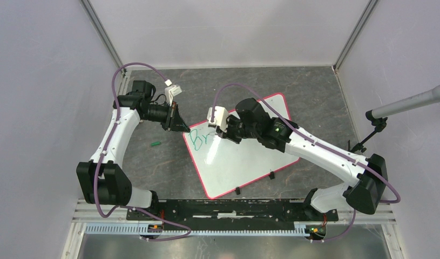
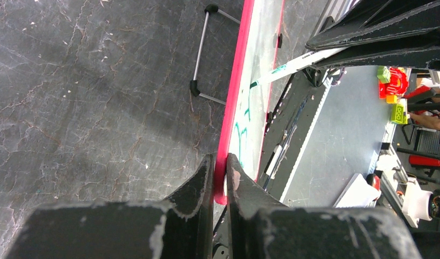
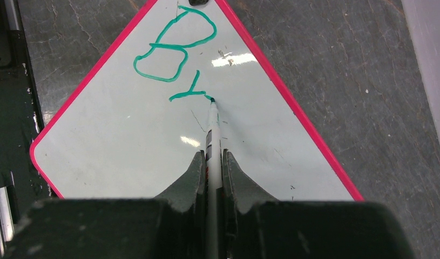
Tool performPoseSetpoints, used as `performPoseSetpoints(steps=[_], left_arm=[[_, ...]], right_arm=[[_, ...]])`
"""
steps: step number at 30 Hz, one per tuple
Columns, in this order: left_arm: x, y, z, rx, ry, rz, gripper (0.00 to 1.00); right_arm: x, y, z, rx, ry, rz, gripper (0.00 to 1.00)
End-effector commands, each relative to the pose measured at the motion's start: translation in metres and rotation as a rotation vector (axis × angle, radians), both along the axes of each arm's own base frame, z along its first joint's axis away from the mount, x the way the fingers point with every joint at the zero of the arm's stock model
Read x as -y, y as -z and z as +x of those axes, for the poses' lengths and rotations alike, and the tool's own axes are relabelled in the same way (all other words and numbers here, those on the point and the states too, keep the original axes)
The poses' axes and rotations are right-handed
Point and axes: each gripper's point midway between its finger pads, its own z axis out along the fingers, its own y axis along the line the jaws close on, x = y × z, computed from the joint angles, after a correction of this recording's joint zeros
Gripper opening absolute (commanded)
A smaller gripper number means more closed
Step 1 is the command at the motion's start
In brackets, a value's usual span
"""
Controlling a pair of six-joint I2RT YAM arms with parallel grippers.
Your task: Write a sentence on the whiteboard
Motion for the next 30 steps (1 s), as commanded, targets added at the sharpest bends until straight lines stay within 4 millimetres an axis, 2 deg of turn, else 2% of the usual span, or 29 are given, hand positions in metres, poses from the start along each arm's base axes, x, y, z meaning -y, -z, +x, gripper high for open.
performPoseSetpoints(steps=[1, 10, 21, 24, 30], left_arm=[[0.007, -0.003, -0.003, 0.028, 0.054, -0.005, 0.02], [0.007, -0.003, -0.003, 0.026, 0.053, -0.007, 0.03], [0.007, -0.003, -0.005, 0.030, 0.055, -0.007, 0.02], [0.007, -0.003, -0.005, 0.031, 0.056, -0.007, 0.02], [0.008, -0.004, -0.005, 0.031, 0.057, -0.012, 0.02]], right_arm=[[0.013, -0.011, 0.013, 0.042, 0.065, 0.001, 0.00], [0.005, 0.006, -0.007, -0.016, -0.018, -0.017, 0.00], [0.014, 0.021, -0.017, -0.030, -0.050, -0.072, 0.00], [0.015, 0.013, -0.013, -0.005, -0.039, -0.075, 0.00], [0.009, -0.017, -0.008, 0.033, -0.036, -0.038, 0.00]])
